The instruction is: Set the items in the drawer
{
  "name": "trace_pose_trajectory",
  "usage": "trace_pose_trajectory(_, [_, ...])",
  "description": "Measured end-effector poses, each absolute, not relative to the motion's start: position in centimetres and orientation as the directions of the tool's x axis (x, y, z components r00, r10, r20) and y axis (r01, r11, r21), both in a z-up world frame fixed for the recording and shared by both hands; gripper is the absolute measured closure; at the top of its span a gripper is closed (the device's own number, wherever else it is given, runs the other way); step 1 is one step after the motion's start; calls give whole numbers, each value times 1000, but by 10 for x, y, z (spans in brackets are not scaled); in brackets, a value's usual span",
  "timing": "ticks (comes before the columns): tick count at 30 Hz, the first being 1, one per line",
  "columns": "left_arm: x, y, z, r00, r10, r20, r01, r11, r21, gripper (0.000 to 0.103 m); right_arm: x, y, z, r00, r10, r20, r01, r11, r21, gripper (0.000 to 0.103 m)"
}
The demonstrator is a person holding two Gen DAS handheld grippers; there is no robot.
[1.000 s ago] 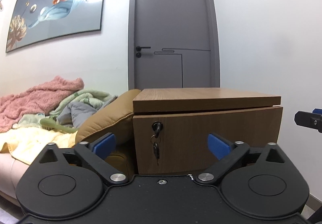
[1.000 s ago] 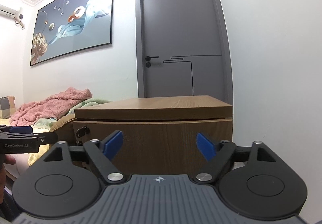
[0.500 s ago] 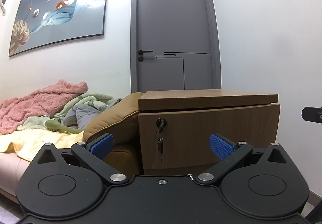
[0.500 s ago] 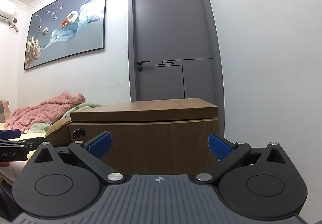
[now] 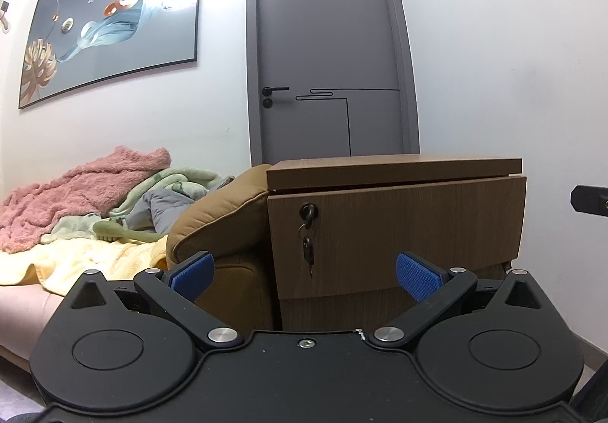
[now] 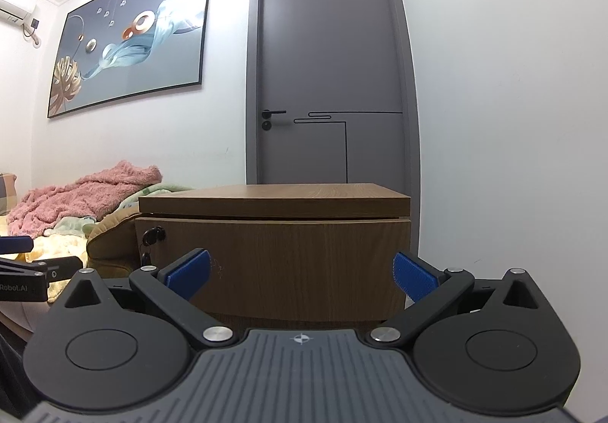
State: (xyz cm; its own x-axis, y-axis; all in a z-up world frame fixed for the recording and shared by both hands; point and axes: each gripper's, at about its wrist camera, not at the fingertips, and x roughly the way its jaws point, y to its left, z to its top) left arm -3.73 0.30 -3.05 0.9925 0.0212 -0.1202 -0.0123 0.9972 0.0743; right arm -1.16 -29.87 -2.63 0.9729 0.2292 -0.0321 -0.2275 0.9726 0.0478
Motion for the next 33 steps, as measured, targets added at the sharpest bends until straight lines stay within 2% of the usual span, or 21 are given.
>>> trace_pose_trajectory(33, [-39,6,-33,989,32,-147,-19,996,84,1,-12,-295,-28,975,215,-52,-214,977,20,0])
